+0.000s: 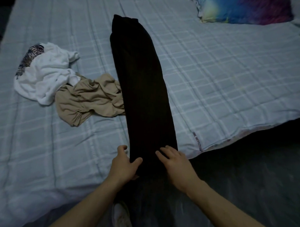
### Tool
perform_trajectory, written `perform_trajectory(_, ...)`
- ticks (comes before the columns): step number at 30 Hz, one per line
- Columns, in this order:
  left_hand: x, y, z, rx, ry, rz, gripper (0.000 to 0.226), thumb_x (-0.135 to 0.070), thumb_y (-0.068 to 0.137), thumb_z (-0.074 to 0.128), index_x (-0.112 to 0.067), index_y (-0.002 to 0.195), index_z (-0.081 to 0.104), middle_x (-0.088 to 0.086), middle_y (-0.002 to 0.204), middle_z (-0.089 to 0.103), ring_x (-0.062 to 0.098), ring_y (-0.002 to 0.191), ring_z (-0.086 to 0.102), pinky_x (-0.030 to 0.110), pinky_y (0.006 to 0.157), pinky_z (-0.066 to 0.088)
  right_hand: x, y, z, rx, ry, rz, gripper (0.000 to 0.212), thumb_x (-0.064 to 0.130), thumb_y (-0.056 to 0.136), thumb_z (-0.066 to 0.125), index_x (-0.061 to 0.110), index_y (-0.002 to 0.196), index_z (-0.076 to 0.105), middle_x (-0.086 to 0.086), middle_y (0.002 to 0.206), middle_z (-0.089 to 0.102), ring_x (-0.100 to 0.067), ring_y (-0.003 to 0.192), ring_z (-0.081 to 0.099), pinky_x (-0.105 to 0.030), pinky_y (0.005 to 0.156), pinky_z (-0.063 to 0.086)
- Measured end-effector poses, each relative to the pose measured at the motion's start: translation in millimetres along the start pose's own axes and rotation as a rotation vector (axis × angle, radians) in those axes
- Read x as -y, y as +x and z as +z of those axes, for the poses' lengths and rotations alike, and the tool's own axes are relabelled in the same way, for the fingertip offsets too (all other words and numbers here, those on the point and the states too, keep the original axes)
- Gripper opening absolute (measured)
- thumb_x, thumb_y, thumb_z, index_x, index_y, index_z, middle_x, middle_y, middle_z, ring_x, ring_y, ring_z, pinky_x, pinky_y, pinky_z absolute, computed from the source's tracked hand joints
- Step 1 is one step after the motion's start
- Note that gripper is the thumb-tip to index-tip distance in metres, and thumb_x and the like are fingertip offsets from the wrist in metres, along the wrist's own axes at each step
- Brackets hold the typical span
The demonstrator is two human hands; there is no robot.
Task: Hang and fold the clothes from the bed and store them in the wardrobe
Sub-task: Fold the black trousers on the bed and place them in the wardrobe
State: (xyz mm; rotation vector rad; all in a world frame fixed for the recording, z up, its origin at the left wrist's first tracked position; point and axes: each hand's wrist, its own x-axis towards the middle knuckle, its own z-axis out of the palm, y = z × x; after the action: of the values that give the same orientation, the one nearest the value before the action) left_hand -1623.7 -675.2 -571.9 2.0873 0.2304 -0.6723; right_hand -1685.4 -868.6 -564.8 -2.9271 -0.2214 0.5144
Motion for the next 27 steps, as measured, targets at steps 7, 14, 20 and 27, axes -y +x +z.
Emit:
perform_trajectory(7,-32,13,-30,-0.09,0.549,0.147,0.048,-0.054,0.092,0.054,-0.017,0.122,0.049,0.009,0.106,0.068,0.027,0.099,0.063,0.041,0.084,0.053,-11,16,-37,-0.171,0.198,0.032,0.055,0.055,0.098,0.04,0.025,0.144,0.045,0.0,0.147,0.043,-0.016,0.134,0.039,-0.032,0.112,0.033)
perform_trajectory(14,-104,95,-32,-0.338,0.418,0.404,0.042,-0.039,0.097,0.051,-0.014,0.13,0.051,0.008,0.129,0.056,0.026,0.123,0.045,0.041,0.105,0.039,-16,108,-64,-0.412,0.318,0.155,0.045,0.031,0.101,0.046,0.017,0.144,0.046,-0.004,0.147,0.044,-0.018,0.134,0.041,-0.032,0.112,0.034)
perform_trajectory(20,-141,198,-52,-0.356,0.397,0.523,0.045,-0.034,0.098,0.05,-0.012,0.138,0.047,0.007,0.141,0.049,0.024,0.131,0.04,0.039,0.11,0.035,-35,215,-82,-0.439,0.347,0.211,0.052,0.037,0.102,0.044,0.016,0.149,0.038,-0.006,0.157,0.032,-0.02,0.145,0.027,-0.036,0.119,0.025)
perform_trajectory(27,-181,317,-76,-0.345,0.702,0.712,0.057,-0.036,0.103,0.039,-0.012,0.154,0.028,0.012,0.162,0.022,0.029,0.15,0.019,0.044,0.12,0.023,-70,344,-109,-0.479,0.21,0.202,0.054,0.036,0.105,0.031,0.016,0.155,0.023,-0.011,0.163,0.015,-0.027,0.151,0.009,-0.044,0.123,0.015)
